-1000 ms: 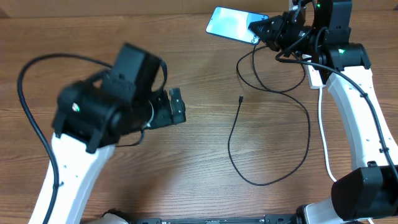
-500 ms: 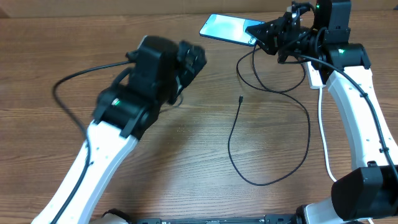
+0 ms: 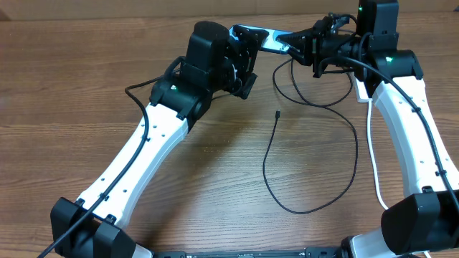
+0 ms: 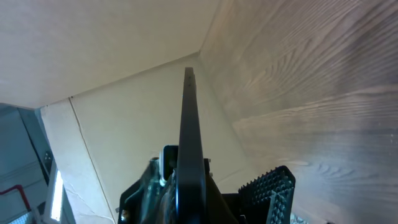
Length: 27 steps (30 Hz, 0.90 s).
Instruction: Plug charger to phone and switch on socket
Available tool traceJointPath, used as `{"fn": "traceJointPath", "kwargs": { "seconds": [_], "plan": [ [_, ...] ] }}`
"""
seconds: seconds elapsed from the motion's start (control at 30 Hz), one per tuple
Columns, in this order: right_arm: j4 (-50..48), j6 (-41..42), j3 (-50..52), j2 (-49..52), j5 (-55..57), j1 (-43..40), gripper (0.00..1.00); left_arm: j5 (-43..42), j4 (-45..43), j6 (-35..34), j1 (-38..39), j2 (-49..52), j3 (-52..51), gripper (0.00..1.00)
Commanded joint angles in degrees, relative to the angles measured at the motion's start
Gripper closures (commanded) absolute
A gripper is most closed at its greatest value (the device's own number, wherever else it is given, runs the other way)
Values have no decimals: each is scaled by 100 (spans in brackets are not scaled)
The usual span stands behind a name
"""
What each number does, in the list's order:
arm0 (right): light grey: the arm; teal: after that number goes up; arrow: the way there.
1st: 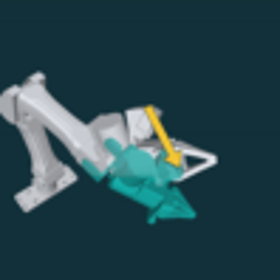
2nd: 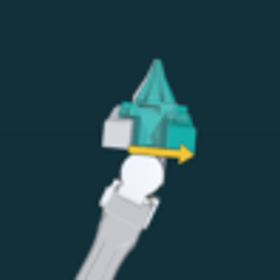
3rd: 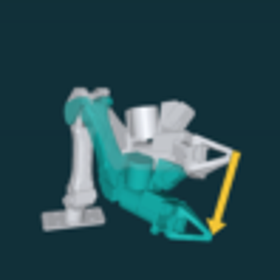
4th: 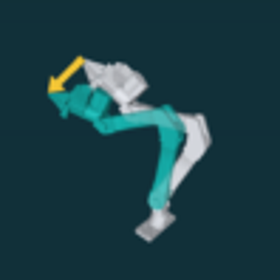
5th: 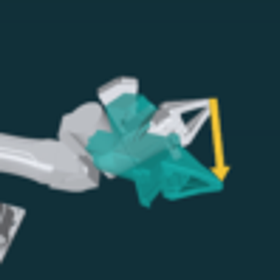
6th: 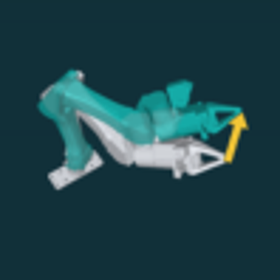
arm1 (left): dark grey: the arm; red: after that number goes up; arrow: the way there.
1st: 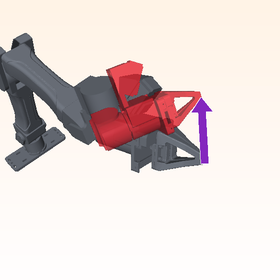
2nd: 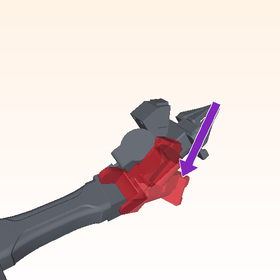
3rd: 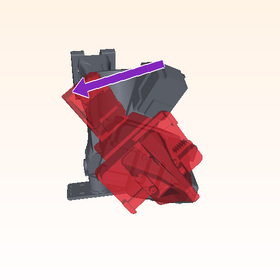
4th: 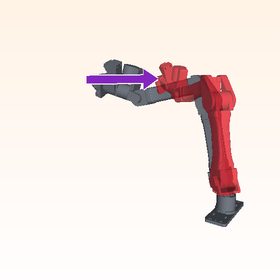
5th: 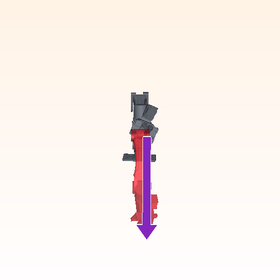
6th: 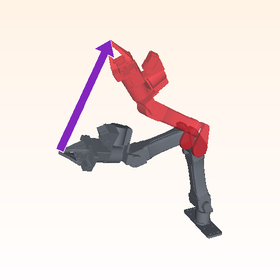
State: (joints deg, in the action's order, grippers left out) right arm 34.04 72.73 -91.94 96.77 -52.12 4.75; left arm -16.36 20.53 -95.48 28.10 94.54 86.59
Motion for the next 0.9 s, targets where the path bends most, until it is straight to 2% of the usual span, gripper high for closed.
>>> {"fn": "traceJointPath", "kwargs": {
  "seconds": [0.0, 0.23, 0.43, 0.57, 0.67, 0.87],
  "plan": [
    [-70, 81, -247, -63, -184, 13, 96, -555, -149, -339, -219, -17, -22, 10],
    [42, 105, -247, -63, -356, 11, 96, -1012, -286, -450, -544, -17, -22, 38],
    [42, 345, -247, -63, -551, 13, 96, -1224, -289, -890, -586, -15, -22, 36],
    [42, 378, -247, -63, -649, 37, 96, -1235, -291, -920, -586, -15, -22, 39],
    [125, 380, -247, -63, -706, 90, 96, -1397, -367, -1220, -586, -15, -22, 38],
    [146, 376, -247, -63, -708, 197, 96, -1569, -560, -1276, -586, -15, -22, 45]
  ]
}}
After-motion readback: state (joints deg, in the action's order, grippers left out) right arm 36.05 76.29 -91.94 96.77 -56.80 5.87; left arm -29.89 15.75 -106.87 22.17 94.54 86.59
